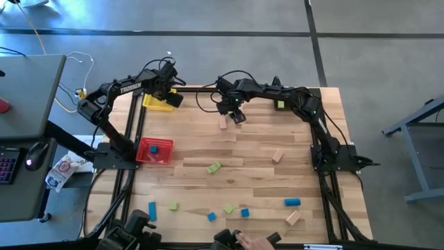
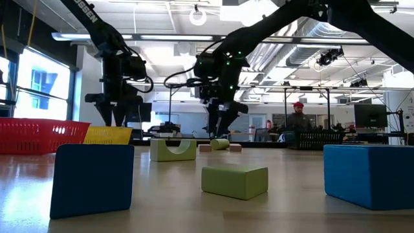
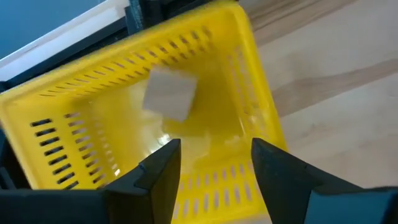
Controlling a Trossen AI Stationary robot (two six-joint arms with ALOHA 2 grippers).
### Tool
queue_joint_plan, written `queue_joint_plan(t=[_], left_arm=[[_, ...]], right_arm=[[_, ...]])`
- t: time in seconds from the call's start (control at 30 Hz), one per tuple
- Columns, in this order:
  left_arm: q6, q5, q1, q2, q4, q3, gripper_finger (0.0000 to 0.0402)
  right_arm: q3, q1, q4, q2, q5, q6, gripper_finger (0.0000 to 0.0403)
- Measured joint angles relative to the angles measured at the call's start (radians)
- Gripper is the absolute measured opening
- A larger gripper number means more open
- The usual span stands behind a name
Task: Sort & place blocks by color
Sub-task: Put the green block into the black bin
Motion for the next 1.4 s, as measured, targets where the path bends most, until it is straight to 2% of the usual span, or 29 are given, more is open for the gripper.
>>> queue_joint_plan(t=[0.13,0.3,0.5,0.63,0.73,0.93,1.2,1.4], left_arm=[[0.042,0.047,0.000,0.000,-0.008,0.005,0.0183],[0.070,0.087,0.000,0.000,-0.080,0.067,0.0184],[0.094,0.092,0.000,-0.001,-0.162,0.164,0.0184],[0.105,0.095,-0.003,-0.021,-0.176,0.196,0.0184],[0.110,0.095,-0.003,-0.040,-0.177,0.197,0.0184],[0.131,0.094,-0.003,-0.046,-0.178,0.196,0.0184],[0.131,0.094,-0.003,-0.046,-0.178,0.196,0.0184],[0.131,0.095,-0.003,-0.046,-0.178,0.196,0.0184]], right_arm=[[0.000,0.000,-0.001,0.010,0.017,-0.016,0.0233],[0.000,0.000,-0.008,0.020,0.025,-0.034,0.0233],[0.000,0.000,0.001,0.053,0.046,-0.044,0.0233],[0.000,0.000,0.018,0.074,0.101,-0.018,0.0228],[0.000,0.000,0.026,0.077,0.098,-0.005,0.0200],[0.000,-0.001,0.033,0.077,0.113,0.021,0.0084],[0.000,-0.014,-0.011,0.055,0.066,0.157,0.0087],[0.000,-0.032,-0.068,-0.014,0.048,0.215,0.0087]])
